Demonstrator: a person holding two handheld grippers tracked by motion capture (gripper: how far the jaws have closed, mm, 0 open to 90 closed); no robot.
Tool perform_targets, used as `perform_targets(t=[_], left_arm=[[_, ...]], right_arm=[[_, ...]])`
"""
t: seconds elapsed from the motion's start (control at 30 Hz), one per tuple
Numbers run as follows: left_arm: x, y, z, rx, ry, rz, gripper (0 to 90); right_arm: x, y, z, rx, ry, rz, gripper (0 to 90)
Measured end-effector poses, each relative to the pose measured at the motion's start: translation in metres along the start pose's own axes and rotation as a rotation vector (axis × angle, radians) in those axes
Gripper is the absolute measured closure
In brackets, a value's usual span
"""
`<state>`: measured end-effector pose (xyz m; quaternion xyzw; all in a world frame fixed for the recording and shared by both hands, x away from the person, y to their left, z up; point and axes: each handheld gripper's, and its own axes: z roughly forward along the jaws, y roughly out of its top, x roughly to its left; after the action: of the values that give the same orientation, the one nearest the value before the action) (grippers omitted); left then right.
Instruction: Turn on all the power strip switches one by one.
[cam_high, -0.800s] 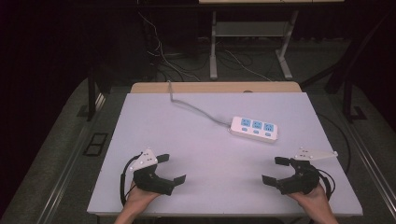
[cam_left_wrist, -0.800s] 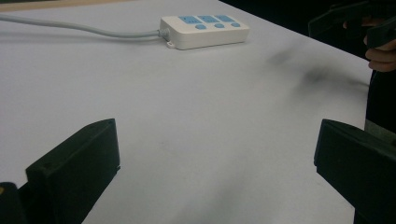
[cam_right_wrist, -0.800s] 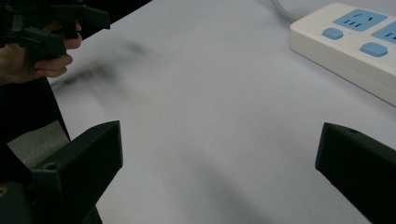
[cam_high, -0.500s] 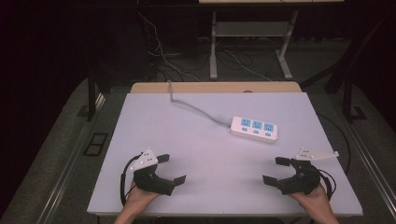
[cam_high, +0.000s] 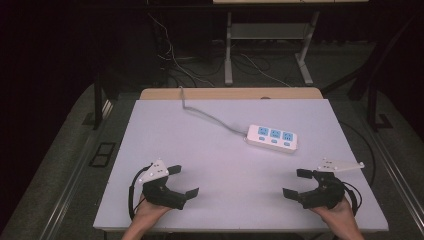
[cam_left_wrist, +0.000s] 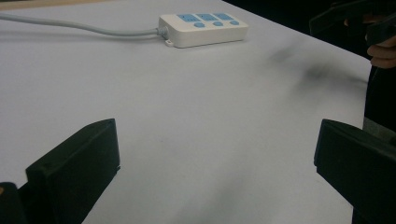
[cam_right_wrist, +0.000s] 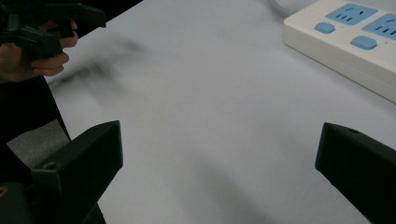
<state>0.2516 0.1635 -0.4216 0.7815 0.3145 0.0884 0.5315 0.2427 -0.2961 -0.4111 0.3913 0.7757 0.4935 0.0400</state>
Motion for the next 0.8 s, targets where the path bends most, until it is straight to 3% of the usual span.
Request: perform_targets(t=[0.57, 0.8], left_arm=[[0.002, -0.002, 0.000, 0.016, 0.006, -0.008, 0.0], [0.004, -0.003, 0.000, 0.017, 0.009, -0.019, 0.0]], right_arm=[[-0.008, 0.011, -0.010, 0.071, -0.006, -0.008, 0.5], [-0.010, 0.025, -0.012, 0.085, 0.004, -0.022, 0.6]])
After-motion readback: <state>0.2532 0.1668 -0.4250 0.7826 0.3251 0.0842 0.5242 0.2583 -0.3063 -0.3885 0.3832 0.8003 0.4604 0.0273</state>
